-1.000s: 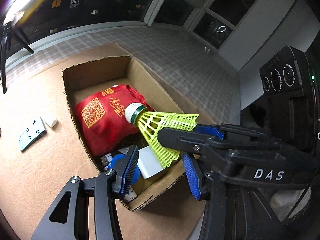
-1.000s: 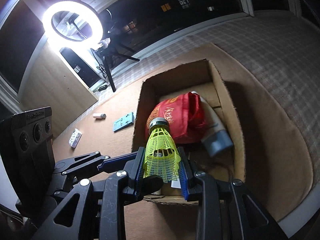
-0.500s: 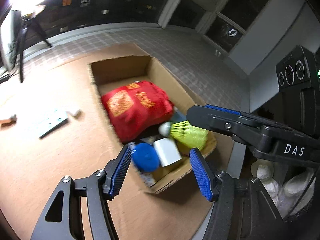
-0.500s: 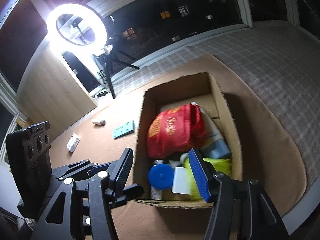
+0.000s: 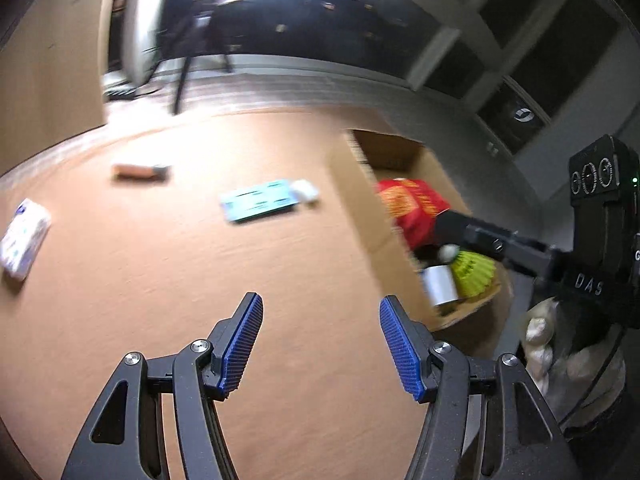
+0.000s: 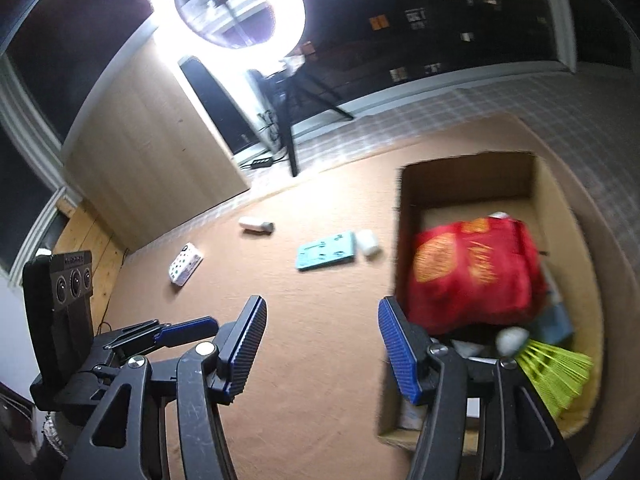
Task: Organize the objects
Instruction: 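Move the right tool over the blue phone stand while the left tool reaches the lotion bottle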
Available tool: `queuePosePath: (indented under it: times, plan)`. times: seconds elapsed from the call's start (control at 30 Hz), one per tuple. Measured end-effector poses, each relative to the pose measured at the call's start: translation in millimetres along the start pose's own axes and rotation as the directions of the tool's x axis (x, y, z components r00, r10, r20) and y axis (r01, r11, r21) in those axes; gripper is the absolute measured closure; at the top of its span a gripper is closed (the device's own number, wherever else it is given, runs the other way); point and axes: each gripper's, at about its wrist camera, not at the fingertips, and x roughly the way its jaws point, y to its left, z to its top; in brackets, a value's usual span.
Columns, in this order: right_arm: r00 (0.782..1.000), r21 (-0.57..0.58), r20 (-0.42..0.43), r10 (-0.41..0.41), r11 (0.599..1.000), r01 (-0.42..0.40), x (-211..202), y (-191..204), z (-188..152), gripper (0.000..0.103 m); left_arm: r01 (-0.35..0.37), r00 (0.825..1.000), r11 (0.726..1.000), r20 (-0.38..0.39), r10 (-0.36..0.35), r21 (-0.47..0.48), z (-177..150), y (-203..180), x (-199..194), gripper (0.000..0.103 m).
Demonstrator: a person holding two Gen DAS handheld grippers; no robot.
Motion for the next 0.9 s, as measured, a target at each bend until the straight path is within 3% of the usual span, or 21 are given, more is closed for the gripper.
queuePosePath:
  times: [0.4, 0.73, 0.9]
  plan:
    - [0.992, -0.074, -0.110, 0.058, 0.995, -0.066, 73, 59, 24, 0.049, -0.115, 0.992, 0.980, 0.038, 0.122, -0.161, -12, 106, -42, 0.038]
    - [0.984, -0.070, -0.156, 0.085, 0.993, -0.096, 111, 97, 33, 0.049, -0.221, 0.967, 0.934, 0.062, 0.247, -0.279, 17, 204, -75, 0.039]
    - [0.984, -0.061, -0.162, 0.075, 0.994, -0.086, 128, 97, 52, 0.049, -0.244, 0.960, 0.926, 0.061, 0.272, -0.289, 34, 227, -74, 0.039]
